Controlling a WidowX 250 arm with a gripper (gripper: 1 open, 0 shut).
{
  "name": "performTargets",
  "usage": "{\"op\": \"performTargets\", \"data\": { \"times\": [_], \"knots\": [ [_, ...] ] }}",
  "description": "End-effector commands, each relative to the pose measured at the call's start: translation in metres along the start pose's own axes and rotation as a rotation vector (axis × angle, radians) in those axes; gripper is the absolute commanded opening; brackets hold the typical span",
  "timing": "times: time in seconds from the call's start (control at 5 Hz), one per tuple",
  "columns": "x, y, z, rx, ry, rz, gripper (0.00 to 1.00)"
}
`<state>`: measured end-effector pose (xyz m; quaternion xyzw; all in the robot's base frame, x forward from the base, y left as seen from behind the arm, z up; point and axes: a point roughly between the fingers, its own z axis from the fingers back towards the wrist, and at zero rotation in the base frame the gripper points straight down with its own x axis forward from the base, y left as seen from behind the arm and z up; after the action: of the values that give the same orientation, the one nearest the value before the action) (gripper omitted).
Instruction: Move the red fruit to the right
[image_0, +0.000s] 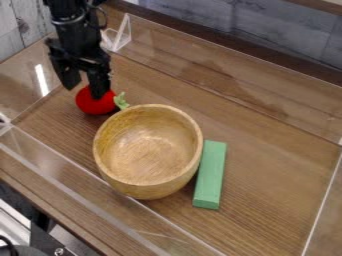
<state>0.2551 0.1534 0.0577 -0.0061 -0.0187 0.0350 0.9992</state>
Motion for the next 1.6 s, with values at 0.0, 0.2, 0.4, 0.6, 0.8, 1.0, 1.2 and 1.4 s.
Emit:
{"op": "performTargets", "data": {
  "times": [0.0,0.2,0.4,0.6,0.8,1.0,1.2,1.4],
  "knots": [
    [0.012,0.013,0.007,0.023,-0.057,0.025,1.00],
    [0.018,0.019,0.005,0.019,-0.072,0.035,1.00],
    [0.022,0.025,0.003,0.018,-0.078,0.043,1.00],
    [0.025,0.031,0.000,0.016,-0.083,0.049,1.00],
    [0.028,0.034,-0.004,0.016,-0.083,0.051,1.00],
    [0.029,0.038,-0.008,0.015,-0.083,0.051,1.00],
    [0.031,0.040,-0.012,0.014,-0.082,0.051,1.00],
    [0.032,0.042,-0.016,0.013,-0.081,0.049,1.00]
  ]
}}
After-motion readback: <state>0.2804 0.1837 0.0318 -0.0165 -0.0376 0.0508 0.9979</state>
